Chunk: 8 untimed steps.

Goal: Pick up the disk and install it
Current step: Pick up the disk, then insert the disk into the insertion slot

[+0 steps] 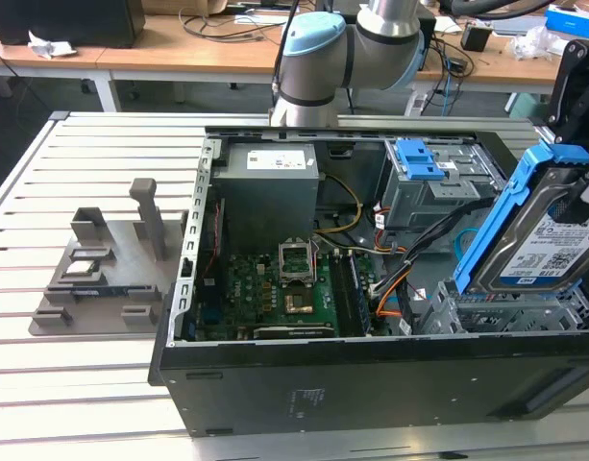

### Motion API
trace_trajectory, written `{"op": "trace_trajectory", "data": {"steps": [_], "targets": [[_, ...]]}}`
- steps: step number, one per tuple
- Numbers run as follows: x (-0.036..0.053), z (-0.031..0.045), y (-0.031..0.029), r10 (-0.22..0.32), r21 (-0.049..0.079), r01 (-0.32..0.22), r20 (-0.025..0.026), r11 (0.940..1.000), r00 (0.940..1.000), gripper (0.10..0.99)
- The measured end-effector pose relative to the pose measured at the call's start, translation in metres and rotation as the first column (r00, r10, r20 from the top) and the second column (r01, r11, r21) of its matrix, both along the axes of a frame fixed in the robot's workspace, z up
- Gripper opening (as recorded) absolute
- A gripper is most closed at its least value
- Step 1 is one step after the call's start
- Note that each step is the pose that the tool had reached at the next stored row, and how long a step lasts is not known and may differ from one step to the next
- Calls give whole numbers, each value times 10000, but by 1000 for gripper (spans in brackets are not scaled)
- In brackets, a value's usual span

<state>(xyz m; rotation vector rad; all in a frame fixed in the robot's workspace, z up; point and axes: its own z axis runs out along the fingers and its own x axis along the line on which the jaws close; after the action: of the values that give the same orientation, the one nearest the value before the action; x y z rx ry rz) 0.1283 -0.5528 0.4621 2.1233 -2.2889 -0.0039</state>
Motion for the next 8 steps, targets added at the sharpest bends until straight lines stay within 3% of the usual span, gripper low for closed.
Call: {"op": "trace_trajectory", "data": {"steps": [5,8], "targets": [[0,0,1,0,0,0,0,10000,10000,365],[-17,-45,1,-1,1,1,0,10000,10000,365]]}}
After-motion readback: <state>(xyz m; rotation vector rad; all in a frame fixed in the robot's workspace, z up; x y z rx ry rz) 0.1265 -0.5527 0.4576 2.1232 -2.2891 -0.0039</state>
